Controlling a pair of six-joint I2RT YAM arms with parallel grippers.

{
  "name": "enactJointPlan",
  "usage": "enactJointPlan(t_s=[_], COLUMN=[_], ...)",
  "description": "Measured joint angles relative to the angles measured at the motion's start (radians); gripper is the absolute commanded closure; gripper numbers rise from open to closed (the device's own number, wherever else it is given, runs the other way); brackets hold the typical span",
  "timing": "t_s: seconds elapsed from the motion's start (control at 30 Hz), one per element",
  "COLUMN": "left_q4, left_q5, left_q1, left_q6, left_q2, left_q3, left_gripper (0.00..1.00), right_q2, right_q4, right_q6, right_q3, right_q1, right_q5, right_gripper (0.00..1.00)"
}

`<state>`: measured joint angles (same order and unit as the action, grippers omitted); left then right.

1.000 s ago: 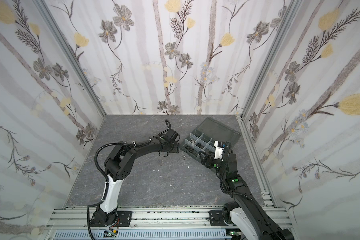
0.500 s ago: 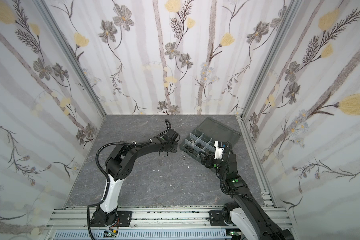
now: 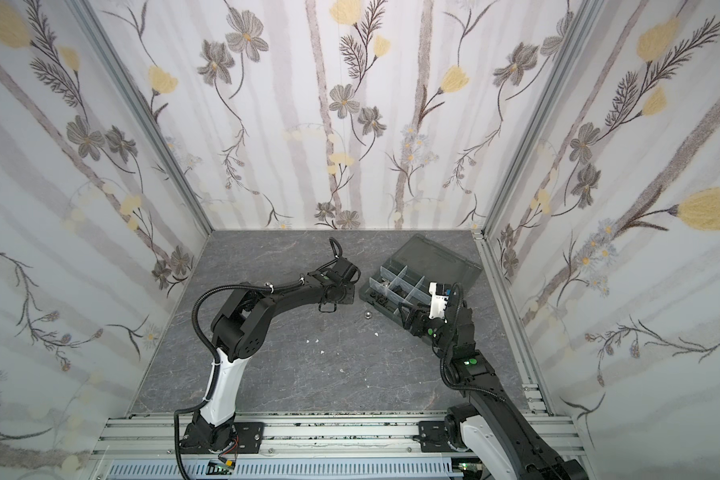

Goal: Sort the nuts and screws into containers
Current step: 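Lower the left gripper onto a silver hex nut beside the organizer, close, then carry the silver hex nut with the left gripper over the organizer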

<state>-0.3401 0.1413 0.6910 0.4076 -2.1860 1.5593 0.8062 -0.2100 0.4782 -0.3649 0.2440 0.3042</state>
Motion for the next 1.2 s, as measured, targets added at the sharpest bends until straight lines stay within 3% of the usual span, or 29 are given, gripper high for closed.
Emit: enactJointPlan(t_s=[0.27, 0.6, 0.73, 1.2], left_q4=[-0.003, -0.026, -0.033, -0.079], left_q5=[-0.021, -0.029, -0.030, -0.083], left_q1=[0.000, 0.049, 0.082, 0.221], left_q6=[0.000, 0.000, -0.002, -0.006], left_q2=[0.014, 0.132, 0.169, 0.115], left_q3=[-0.011, -0.046, -0.043, 0.155], left_gripper=[0.84, 0.84, 0.84, 0.84], right_q2=[0.000, 0.001, 0.010, -0.035], right_q4=[-0.002, -0.006, -0.018, -0.040], right_q6=[0.000, 0.025, 0.037, 0.037], right_q3=[0.002, 0.013, 0.018, 0.049], right_q1=[0.000, -0.005, -0.014, -0.038], right_q5=[-0.001, -0.027, -0.031, -0.024], right_gripper=[0.24, 0.21, 0.14, 0.01])
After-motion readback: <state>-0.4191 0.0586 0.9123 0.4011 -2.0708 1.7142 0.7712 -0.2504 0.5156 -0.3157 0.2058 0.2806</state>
